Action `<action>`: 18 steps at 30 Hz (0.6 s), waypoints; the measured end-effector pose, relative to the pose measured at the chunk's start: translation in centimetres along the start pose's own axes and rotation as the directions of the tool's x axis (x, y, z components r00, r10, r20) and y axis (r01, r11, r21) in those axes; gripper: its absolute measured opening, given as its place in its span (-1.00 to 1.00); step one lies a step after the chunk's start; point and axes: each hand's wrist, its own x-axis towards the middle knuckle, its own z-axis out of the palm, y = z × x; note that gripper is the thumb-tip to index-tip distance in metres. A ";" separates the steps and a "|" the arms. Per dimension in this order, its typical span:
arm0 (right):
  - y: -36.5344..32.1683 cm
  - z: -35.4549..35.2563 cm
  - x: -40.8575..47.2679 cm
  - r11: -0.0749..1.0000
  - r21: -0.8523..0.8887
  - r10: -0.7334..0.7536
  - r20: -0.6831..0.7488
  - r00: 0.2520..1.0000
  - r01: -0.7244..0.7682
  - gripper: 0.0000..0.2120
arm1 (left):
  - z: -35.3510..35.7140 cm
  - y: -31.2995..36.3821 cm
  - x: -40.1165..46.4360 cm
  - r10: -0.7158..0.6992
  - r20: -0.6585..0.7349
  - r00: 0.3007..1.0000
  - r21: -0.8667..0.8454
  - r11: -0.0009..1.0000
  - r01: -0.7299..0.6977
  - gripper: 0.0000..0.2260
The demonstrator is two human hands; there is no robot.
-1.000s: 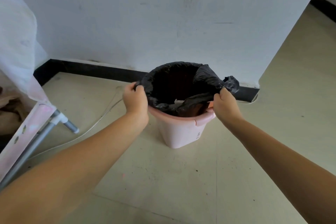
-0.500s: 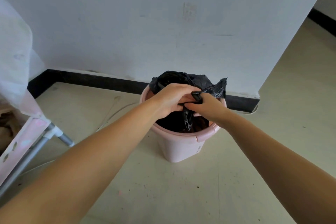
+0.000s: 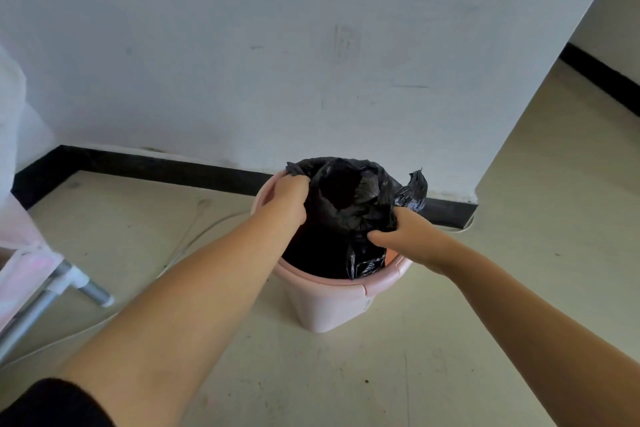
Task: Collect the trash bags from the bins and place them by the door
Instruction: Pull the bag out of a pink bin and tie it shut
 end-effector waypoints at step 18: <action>-1.0 2.2 3.9 0.814 -0.550 -0.236 -0.023 0.972 0.184 -0.64 | 0.7 0.8 -4.3 0.256 0.356 0.899 0.572 0.701 -0.426 -0.54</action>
